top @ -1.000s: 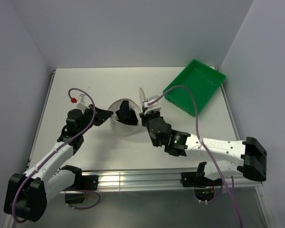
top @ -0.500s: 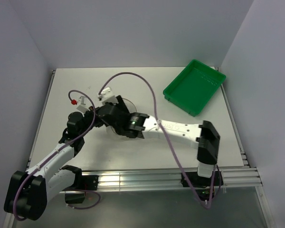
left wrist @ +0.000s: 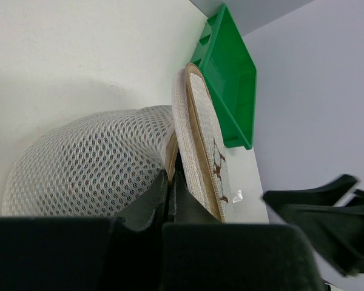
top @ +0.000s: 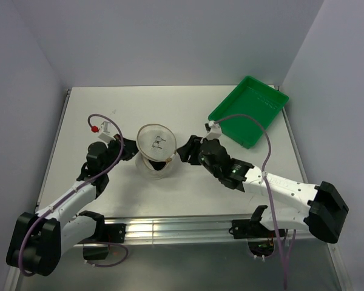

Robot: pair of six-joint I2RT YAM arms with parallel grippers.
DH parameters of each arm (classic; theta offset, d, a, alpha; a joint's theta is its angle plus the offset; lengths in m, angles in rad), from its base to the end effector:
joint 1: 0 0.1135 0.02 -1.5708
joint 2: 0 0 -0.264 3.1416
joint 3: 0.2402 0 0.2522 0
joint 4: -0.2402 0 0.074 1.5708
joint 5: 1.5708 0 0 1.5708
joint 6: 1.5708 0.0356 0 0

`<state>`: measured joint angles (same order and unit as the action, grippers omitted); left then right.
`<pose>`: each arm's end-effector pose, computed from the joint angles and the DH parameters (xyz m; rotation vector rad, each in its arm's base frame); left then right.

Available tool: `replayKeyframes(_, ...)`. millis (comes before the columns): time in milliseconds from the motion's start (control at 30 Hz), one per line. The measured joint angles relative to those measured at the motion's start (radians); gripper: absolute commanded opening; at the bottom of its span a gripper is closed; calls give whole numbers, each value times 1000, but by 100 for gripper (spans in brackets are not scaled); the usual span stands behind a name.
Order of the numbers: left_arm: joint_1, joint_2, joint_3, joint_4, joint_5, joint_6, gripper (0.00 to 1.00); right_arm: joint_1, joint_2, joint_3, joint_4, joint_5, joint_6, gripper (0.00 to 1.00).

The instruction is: Place the bra in the laundry bag and zip it closed

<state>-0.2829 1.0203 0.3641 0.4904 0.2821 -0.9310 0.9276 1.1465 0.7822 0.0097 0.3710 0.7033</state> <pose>0.2078 -0.0707 0.2187 -0.3796 1.8309 -1.1129 0.1675 0.2020 0.2857 0.0350 1.9713 0.7392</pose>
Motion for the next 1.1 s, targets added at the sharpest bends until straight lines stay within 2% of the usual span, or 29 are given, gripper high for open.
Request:
replayKeyframes(67,0,5,1,0,-1,0,0,-31,7,-80,63,-66,76,71)
replayKeyframes(100,0,5,1,0,-3,0,0,-44,13,-109,83,-94,112,79)
replayKeyframes(167,0,5,1,3,-11,0,0,-58,28,-133,121,-146,164,82)
replayKeyframes(267,0,6,6,6,-19,2,0,-71,61,-134,219,-229,234,81)
replayKeyframes(400,0,18,10,28,-19,2,0,-120,140,-139,367,-330,323,71)
replayKeyframes(500,0,32,11,40,-19,2,0,-160,201,-149,426,-380,370,68)
replayKeyframes(733,0,72,31,67,-23,1,0,-186,222,-156,431,-405,408,68)
replayKeyframes(1100,0,119,78,90,-26,2,0,-186,154,-223,412,-357,399,69)
